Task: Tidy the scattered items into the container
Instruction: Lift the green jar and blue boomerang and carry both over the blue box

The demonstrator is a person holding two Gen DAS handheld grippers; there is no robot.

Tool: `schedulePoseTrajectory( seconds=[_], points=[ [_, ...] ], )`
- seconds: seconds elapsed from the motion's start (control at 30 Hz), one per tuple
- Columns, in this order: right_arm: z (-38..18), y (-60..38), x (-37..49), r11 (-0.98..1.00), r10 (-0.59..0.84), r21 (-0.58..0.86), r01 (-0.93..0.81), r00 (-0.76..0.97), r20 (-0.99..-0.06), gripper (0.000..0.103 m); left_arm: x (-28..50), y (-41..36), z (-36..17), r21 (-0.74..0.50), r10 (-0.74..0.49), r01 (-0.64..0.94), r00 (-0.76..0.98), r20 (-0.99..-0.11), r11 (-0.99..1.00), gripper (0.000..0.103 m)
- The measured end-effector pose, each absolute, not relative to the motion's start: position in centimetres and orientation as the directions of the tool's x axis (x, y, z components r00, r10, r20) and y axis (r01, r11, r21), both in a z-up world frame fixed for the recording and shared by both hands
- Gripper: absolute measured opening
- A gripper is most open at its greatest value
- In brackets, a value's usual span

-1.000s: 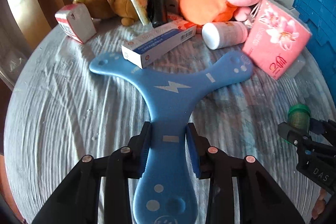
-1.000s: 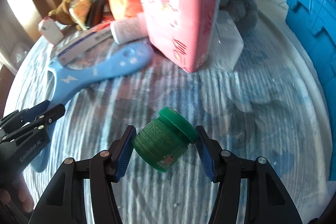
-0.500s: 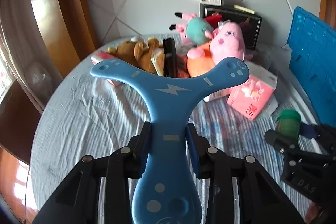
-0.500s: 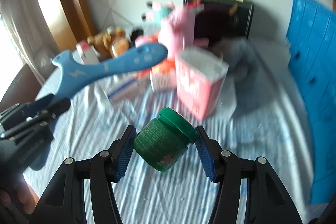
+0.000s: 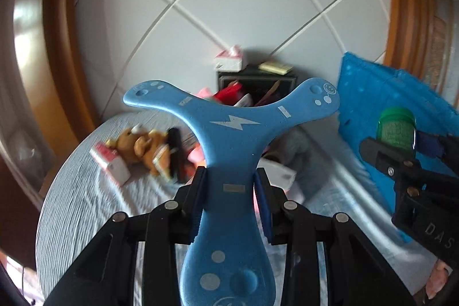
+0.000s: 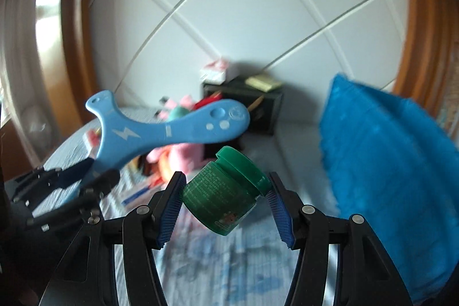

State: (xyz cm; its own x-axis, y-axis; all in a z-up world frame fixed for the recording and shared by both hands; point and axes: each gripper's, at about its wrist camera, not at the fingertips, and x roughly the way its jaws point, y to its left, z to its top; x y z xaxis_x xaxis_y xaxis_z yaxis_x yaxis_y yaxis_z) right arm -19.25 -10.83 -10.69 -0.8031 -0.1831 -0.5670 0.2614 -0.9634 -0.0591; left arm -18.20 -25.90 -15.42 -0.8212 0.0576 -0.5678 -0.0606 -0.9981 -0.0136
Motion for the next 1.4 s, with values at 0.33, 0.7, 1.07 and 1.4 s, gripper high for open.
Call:
schedulePoseTrajectory(
  seconds=[0.33,0.7,1.07,1.4],
  points=[
    [-1.7,4.8,-21.5,-0.993,-0.030,-0.085,0.078,-0.888,-0.458,0.057,-21.0,-9.5,-6.9,-0.010,0.238,-0.261,-0.860,-0.451,-0.965,0.033],
    [0.8,27.8,-31.1,-0.981,0.077,-0.193,0.027,-0.858,-0.507,0.057,-29.1,14.2,-1.2,-0.134,0.364,-0.347,-0.775,-0.517,-0.928,0.033],
    [-8.5,38.4,-39.2,-0.989,0.106,-0.151,0.006,-0.683,-0.723,0.057,-36.4,26.2,-14.1,-0.055,0.185,-0.268,-0.492,-0.851,-0.962,0.033],
    [-15.3,38.9,-43.1,-0.994,0.010,-0.067,0.084,-0.550,-0.835,0.057,-37.1,27.5,-19.7,0.080,0.033,-0.285,-0.372,-0.927,-0.955,0.040]
  ],
)
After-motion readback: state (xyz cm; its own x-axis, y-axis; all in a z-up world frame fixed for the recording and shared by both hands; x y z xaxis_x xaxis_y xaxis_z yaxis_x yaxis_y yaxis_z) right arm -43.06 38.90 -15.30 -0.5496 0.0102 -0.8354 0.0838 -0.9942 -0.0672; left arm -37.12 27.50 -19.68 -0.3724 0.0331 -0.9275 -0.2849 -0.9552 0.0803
